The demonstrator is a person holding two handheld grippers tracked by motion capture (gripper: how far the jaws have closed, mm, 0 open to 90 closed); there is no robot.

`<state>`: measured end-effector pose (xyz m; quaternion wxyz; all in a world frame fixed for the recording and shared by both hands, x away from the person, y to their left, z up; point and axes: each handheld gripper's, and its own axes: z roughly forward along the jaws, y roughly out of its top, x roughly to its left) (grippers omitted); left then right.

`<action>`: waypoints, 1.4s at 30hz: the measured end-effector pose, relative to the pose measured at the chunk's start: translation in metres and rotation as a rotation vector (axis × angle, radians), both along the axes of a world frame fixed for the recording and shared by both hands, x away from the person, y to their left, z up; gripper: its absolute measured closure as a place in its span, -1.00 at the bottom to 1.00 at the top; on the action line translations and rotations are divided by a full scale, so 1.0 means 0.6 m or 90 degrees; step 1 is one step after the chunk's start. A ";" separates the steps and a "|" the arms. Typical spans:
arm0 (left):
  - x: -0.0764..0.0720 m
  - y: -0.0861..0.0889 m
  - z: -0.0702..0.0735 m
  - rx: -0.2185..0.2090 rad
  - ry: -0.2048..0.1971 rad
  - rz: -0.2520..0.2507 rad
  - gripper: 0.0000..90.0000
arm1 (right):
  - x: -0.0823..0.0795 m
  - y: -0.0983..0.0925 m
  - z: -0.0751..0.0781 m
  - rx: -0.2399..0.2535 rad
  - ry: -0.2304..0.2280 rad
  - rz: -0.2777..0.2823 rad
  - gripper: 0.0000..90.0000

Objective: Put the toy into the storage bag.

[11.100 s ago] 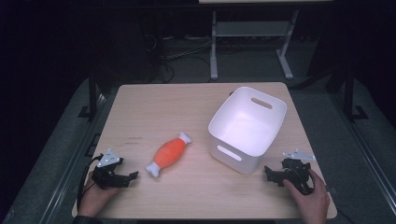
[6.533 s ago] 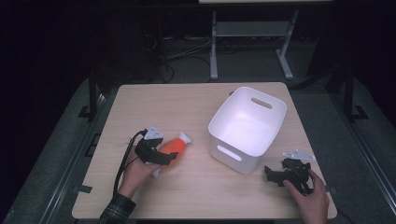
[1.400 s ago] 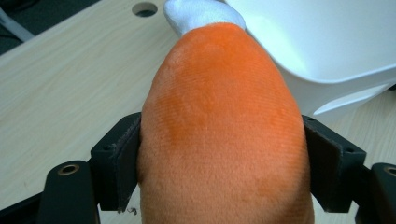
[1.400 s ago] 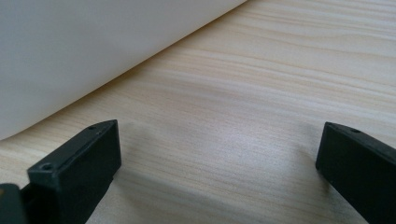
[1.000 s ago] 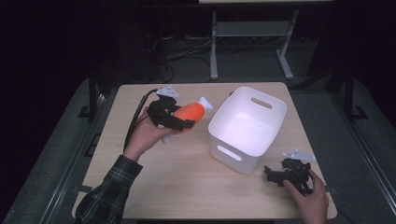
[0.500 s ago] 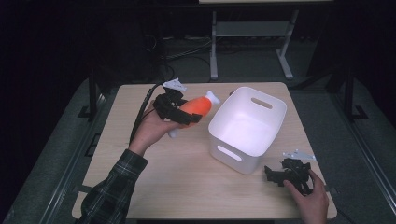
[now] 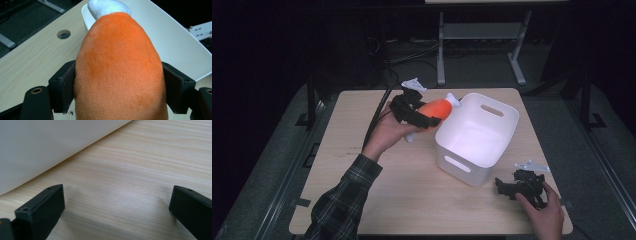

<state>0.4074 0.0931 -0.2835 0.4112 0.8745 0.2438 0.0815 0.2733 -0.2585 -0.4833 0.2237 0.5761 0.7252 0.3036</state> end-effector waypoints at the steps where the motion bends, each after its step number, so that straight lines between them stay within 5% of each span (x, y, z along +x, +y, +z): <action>1: 0.001 -0.004 0.000 -0.002 0.000 0.001 -0.50 | 0.000 0.000 0.000 0.000 0.000 0.000 -1.00; 25: 0.027 -0.098 -0.010 -0.011 0.019 -0.026 -0.50 | 0.000 0.000 0.000 -0.001 0.000 0.000 -1.00; 42: 0.051 -0.143 -0.038 -0.014 0.028 -0.006 -0.50 | 0.000 0.000 0.000 0.000 0.000 0.000 -1.00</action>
